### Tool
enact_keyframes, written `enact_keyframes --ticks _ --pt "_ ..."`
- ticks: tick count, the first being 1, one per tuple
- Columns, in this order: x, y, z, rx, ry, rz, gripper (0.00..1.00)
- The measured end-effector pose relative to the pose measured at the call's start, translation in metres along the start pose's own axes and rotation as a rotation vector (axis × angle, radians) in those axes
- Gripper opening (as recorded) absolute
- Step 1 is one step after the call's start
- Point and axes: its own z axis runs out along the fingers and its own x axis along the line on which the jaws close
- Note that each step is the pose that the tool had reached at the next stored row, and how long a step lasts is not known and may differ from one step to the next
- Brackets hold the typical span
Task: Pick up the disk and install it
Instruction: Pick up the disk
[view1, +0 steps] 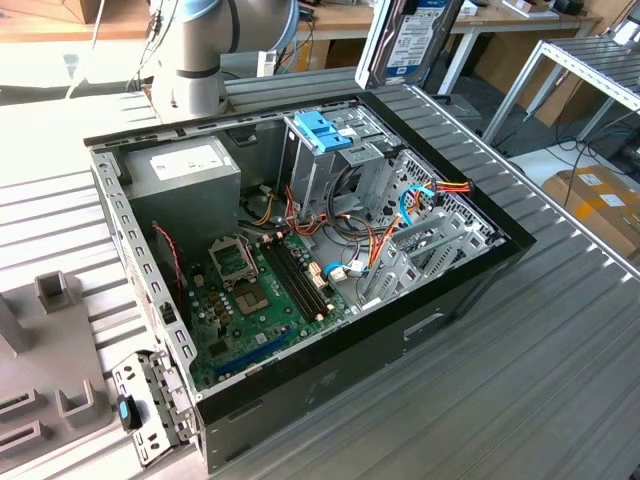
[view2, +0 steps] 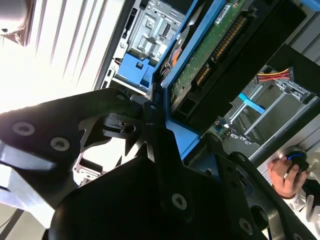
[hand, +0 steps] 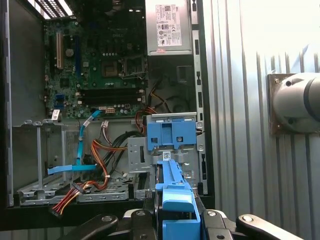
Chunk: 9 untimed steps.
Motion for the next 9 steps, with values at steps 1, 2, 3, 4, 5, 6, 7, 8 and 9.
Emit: enact_keyframes --ticks 1,2,3,4,5,6,7,8,9 --pt "0.0 -0.0009 0.0 0.0 0.0 0.0 0.37" --pt "-0.0001 -0.0018 -0.0001 0.0 0.0001 0.0 0.37" --pt "-0.0001 -0.0032 -0.0002 0.0 0.0001 0.0 0.37" --pt "-0.0002 -0.0041 -0.0002 0.0 0.0 0.0 0.37" --pt "-0.0002 -0.0052 -0.0003 0.0 0.0001 0.0 0.37" --pt "-0.0003 -0.007 -0.0004 0.0 0.0 0.0 0.37" --pt "-0.0004 -0.0087 -0.0005 0.0 0.0 0.0 0.37" --pt "-0.0004 -0.0101 -0.0006 0.0 0.0 0.0 0.37" --pt "-0.0005 -0.0119 -0.0007 0.0 0.0001 0.0 0.37"
